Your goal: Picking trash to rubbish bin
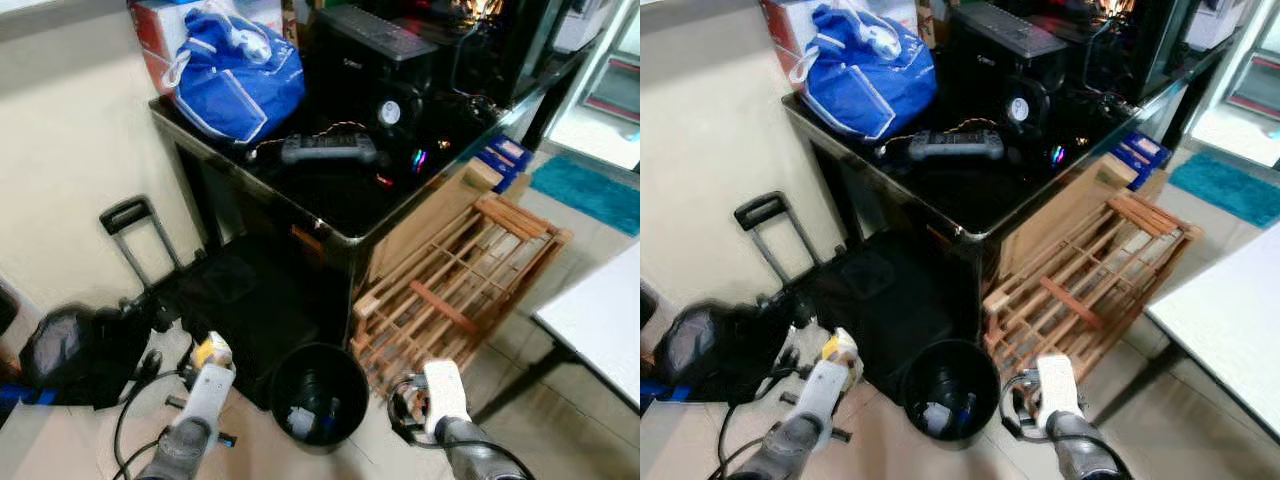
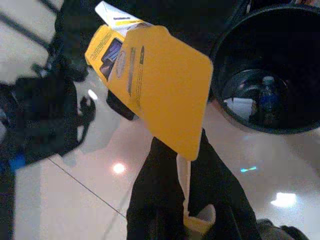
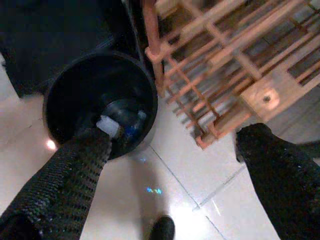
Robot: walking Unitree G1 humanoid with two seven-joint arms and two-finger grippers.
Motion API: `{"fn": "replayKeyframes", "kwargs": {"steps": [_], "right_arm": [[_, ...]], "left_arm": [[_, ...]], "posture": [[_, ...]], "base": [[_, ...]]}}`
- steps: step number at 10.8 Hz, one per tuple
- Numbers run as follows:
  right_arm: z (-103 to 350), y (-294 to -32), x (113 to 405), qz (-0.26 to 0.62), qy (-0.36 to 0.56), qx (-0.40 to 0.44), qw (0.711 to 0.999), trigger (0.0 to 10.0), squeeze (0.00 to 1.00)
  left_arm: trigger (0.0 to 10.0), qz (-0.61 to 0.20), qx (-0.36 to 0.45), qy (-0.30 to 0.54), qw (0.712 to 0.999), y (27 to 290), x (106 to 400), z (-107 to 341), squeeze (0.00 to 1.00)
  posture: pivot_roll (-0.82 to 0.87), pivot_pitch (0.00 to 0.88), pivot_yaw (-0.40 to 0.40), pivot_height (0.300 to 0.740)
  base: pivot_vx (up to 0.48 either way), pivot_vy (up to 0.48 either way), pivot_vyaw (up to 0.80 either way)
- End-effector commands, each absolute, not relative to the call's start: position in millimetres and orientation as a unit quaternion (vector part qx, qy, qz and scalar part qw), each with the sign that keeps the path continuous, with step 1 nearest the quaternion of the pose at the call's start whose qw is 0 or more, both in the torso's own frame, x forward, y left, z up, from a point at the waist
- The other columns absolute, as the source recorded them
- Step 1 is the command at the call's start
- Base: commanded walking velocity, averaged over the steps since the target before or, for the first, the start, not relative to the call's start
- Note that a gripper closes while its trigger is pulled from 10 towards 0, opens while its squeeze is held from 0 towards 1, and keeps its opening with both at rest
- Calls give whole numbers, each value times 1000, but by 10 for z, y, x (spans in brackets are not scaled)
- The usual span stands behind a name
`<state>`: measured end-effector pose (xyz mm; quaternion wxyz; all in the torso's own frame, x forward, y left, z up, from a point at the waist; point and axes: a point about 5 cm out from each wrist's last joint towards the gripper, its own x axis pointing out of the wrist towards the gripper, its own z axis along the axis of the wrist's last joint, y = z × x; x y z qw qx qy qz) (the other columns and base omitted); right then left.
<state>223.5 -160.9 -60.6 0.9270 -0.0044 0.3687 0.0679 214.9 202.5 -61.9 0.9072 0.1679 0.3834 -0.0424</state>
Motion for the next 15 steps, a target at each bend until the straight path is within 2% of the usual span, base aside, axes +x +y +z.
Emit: {"fn": "replayKeyframes", "kwargs": {"steps": [1,4,8,10,12,14,15], "right_arm": [[-626,-1662,2201,66,376,-9,924,10000,0],[-627,-1660,2200,66,377,-9,924,10000,0],[-625,-1669,2202,66,377,-9,924,10000,0],[-576,-1688,2288,95,384,-20,918,10000,0],[-512,-1657,2382,136,383,-18,914,10000,0],[-502,-1666,2392,185,404,-59,894,10000,0],[-472,-1675,2421,197,398,-61,894,10000,0]], "left_arm": [[10000,-47,170,380,908,1975,2171,-614,0],[10000,-46,167,377,910,1971,2173,-612,0],[10000,-52,164,377,910,1946,2177,-613,0],[10000,-50,156,373,913,1917,2231,-587,0],[10000,-69,153,364,916,1789,2325,-547,0],[10000,-115,120,335,927,1488,2515,-433,0],[10000,-147,94,326,929,1315,2583,-380,0]], "posture": [[8,29,33,740],[9,30,32,740],[10,33,32,740],[6,41,27,740],[-3,54,13,740],[-28,87,-7,740],[-36,96,-14,740]], "base": [[379,0,0],[396,0,0],[0,0,0],[0,0,0],[0,0,0],[0,0,0],[0,0,0]]}}
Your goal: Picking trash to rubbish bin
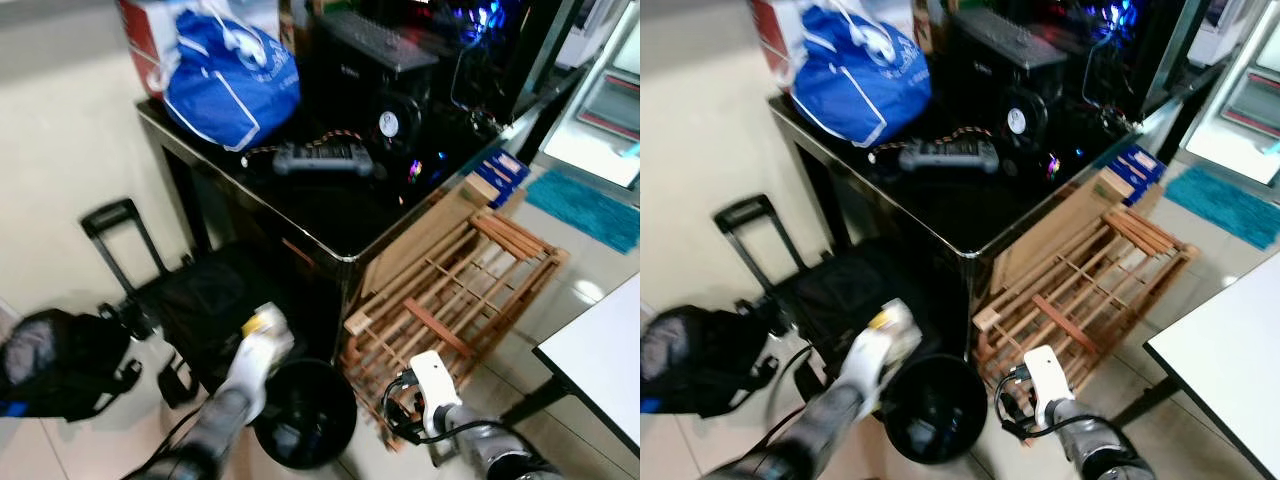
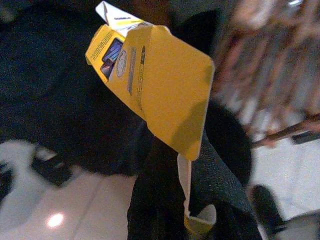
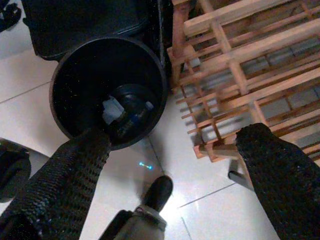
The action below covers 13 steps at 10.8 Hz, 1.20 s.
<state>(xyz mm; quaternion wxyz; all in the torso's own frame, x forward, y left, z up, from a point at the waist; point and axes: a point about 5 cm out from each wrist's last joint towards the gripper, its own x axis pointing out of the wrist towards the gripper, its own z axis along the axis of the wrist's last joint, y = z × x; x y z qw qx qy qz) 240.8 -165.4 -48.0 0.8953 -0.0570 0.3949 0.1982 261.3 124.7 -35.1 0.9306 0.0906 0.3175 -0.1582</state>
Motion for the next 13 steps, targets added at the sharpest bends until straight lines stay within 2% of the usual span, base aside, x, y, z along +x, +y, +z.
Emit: {"fn": "replayKeyframes", "kwargs": {"steps": [1,6,11,13], "right_arm": [[-440,-1653,2445,217,389,-62,893,10000,0],[-275,-1515,2470,283,353,-51,890,10000,0],[-71,-1413,2405,302,337,-25,891,10000,0],[-34,-1401,2391,305,339,-23,890,10000,0]], "left_arm": [[10000,-189,72,326,923,1131,2589,-364,0],[10000,-219,48,341,913,831,2452,-431,0],[10000,-188,63,370,908,943,2325,-547,0],[10000,-169,96,385,902,1021,2291,-589,0]], "posture": [[-48,122,-22,740],[-76,215,-67,740],[-85,232,-67,740],[-90,220,-63,740]], "base": [[0,0,0],[0,0,0],[0,0,0],[0,0,0]]}}
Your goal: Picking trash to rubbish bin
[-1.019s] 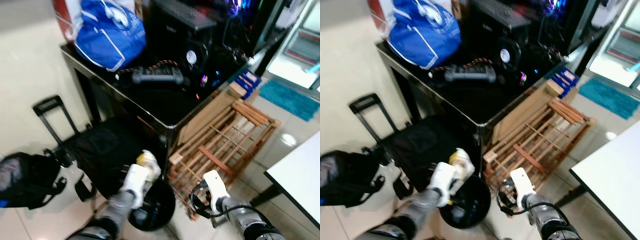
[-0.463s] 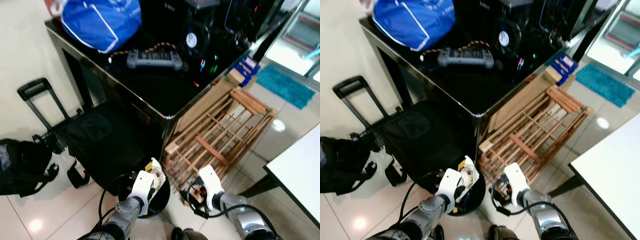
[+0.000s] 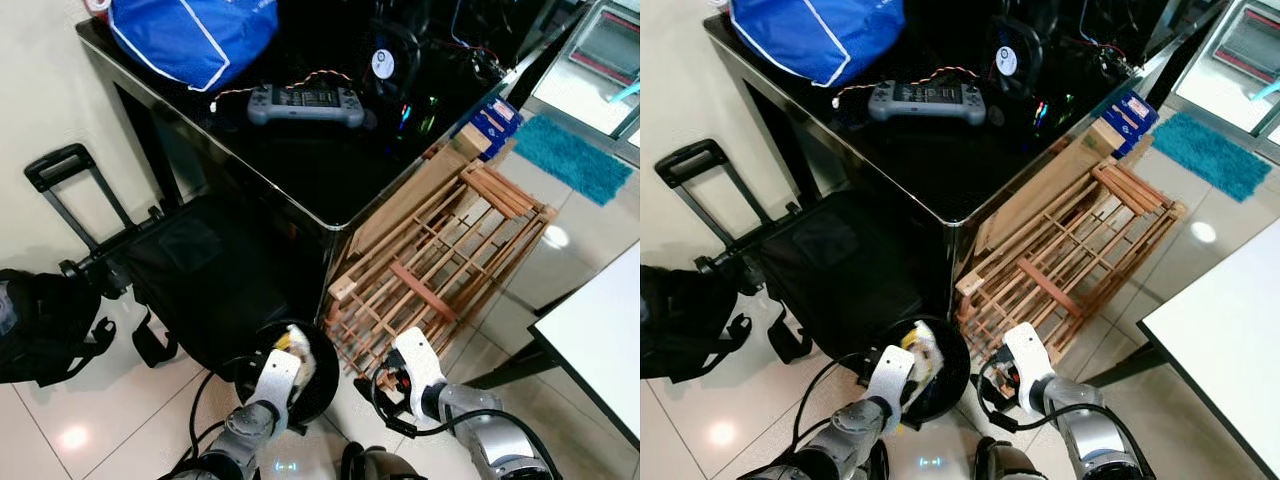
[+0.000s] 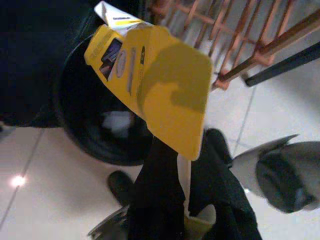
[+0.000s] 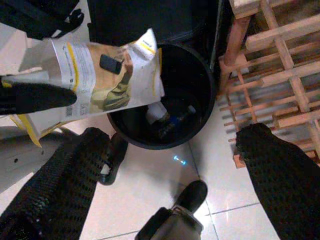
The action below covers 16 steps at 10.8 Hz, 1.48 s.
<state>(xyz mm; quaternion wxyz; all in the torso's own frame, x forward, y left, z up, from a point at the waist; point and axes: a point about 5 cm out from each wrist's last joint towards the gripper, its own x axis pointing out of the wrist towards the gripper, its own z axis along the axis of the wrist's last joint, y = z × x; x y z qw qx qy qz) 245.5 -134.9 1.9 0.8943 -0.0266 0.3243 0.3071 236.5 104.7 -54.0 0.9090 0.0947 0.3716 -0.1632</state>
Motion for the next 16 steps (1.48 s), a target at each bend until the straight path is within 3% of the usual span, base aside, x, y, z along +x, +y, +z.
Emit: {"fn": "replayKeyframes", "kwargs": {"steps": [1,3,4,14,15,16], "right_arm": [[-15,-1390,2386,308,339,-20,889,10000,0],[-5,-1377,2369,308,343,-21,887,10000,0],[-7,-1372,2365,308,345,-22,886,10000,0],[-7,-1372,2365,308,345,-22,886,10000,0],[5,-1350,2364,310,345,-20,886,10000,0],[14,-1326,2368,313,344,-18,885,10000,0]], "left_arm": [[10000,-162,102,388,901,1048,2277,-603,0],[10000,-156,105,383,904,1058,2298,-589,0],[10000,-155,106,380,906,1058,2309,-581,59],[10000,-155,106,380,906,1058,2309,-581,59],[10000,-150,114,375,908,1071,2338,-564,1000],[10000,-160,101,372,909,1050,2355,-548,1000]], "posture": [[-90,217,-63,740],[-85,216,-63,740],[-84,217,-64,740],[-84,217,-64,740],[-78,226,-64,740],[-78,226,-64,740]], "base": [[0,0,0],[0,0,0],[0,0,0],[0,0,0],[0,0,0],[0,0,0]]}}
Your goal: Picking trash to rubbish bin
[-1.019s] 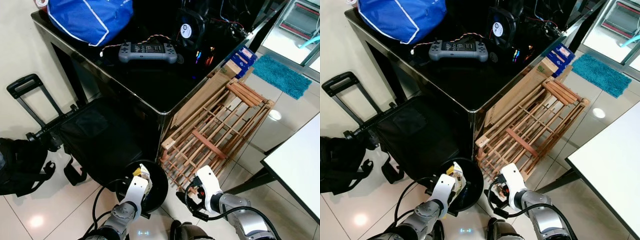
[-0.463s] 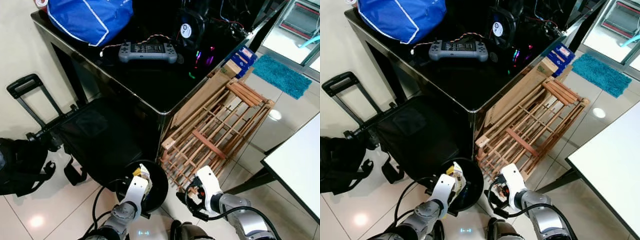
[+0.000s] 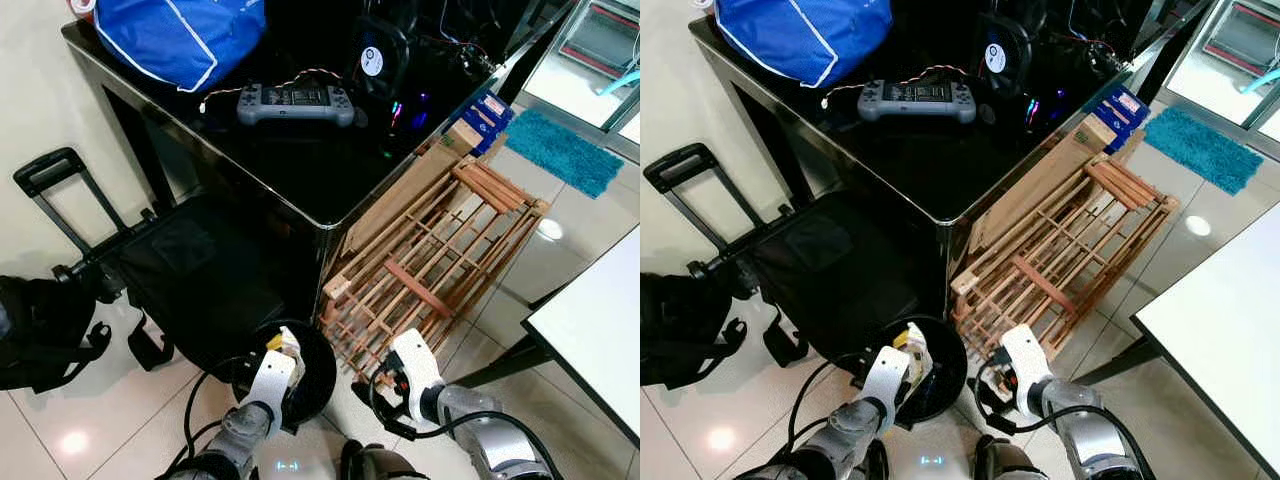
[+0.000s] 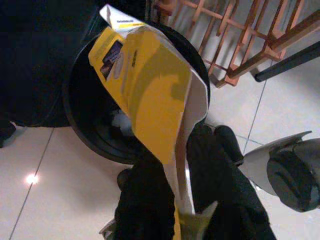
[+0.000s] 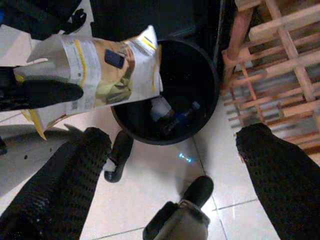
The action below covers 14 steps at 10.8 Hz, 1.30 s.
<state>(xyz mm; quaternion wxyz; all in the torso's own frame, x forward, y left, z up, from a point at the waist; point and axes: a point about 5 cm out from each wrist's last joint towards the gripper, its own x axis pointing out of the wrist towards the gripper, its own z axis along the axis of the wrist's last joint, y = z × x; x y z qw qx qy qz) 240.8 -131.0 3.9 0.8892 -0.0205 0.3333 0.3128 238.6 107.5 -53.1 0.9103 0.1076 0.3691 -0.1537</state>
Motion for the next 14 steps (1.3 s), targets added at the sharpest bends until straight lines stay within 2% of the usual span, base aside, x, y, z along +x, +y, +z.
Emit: {"fn": "replayKeyframes", "kwargs": {"steps": [1,2,3,4,11,12,14], "right_arm": [[15,-1318,2373,314,343,-17,885,10000,0],[15,-1314,2375,315,343,-17,885,10000,0],[15,-1313,2376,314,342,-17,885,10000,0],[20,-1310,2381,314,342,-16,886,10000,0],[19,-1307,2386,314,341,-17,886,10000,0],[20,-1303,2394,315,340,-18,886,10000,0],[31,-1288,2436,312,336,-17,888,10000,0]], "left_arm": [[10000,-155,116,370,909,1049,2364,-544,1000],[10000,-145,114,370,910,1063,2369,-543,0],[10000,-145,118,369,911,1069,2375,-539,0],[10000,-144,112,368,912,1076,2392,-528,1000],[10000,-141,124,365,912,1074,2402,-522,1000],[10000,-133,131,359,915,1085,2421,-509,0],[10000,-130,138,349,918,1104,2476,-470,0]], "posture": [[-77,224,-61,740],[-78,223,-61,740],[-77,222,-60,740],[-76,222,-60,740],[-77,215,-61,740],[-73,210,-60,740],[-66,200,-53,740]], "base": [[0,0,0],[0,0,0],[0,0,0],[0,0,0],[0,0,0],[0,0,0],[0,0,0]]}}
